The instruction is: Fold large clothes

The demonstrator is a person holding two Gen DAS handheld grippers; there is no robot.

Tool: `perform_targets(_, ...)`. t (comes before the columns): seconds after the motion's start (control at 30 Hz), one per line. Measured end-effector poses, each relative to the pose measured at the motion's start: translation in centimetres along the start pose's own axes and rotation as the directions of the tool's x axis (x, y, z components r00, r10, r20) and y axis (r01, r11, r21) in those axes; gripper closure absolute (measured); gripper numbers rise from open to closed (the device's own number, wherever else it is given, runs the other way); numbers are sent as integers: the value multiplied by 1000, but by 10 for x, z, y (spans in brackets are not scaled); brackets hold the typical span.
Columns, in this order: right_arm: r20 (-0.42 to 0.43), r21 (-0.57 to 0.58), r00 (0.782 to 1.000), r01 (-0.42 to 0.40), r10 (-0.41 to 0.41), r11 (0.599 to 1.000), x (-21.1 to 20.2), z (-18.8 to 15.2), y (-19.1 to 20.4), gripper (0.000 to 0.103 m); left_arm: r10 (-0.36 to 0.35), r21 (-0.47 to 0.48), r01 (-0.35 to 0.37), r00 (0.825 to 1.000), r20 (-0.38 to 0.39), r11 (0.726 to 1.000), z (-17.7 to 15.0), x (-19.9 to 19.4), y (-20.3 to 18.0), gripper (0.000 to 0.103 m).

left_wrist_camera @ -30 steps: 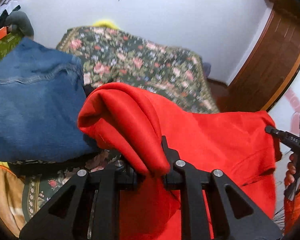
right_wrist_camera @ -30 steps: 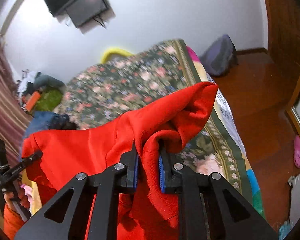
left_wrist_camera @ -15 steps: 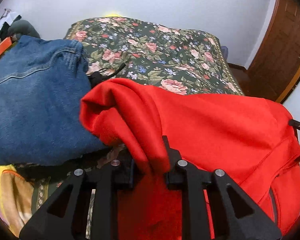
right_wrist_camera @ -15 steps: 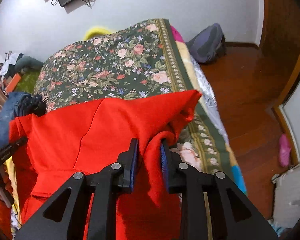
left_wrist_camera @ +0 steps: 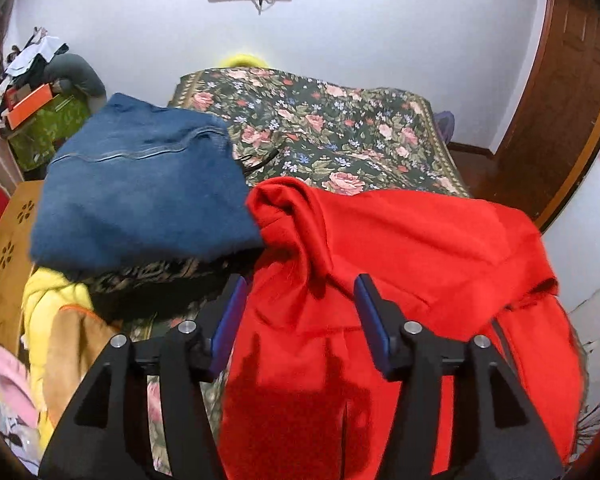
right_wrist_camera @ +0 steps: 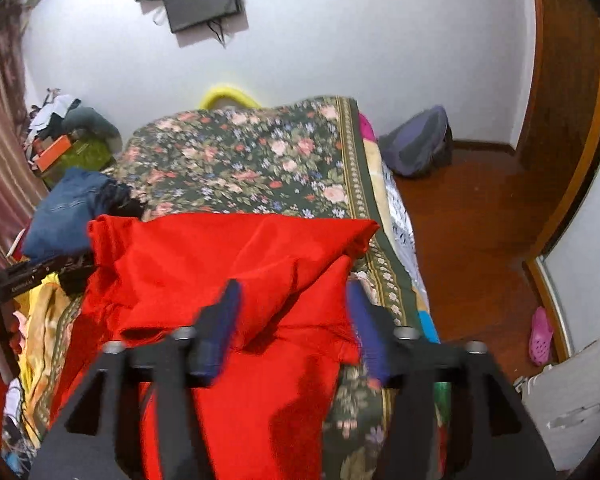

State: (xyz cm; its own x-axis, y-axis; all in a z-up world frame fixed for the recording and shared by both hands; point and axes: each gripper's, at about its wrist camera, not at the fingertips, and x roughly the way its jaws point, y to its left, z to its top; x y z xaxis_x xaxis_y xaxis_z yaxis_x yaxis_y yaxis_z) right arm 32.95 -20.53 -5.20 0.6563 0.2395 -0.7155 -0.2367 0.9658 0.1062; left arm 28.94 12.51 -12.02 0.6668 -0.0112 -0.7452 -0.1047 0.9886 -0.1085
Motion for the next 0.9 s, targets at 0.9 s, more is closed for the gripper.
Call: perform_targets(0.9,-220,135,975,5,25,991,-12,-139,0,29,-254,-254,172,907,-337,952,-186,23,78,37)
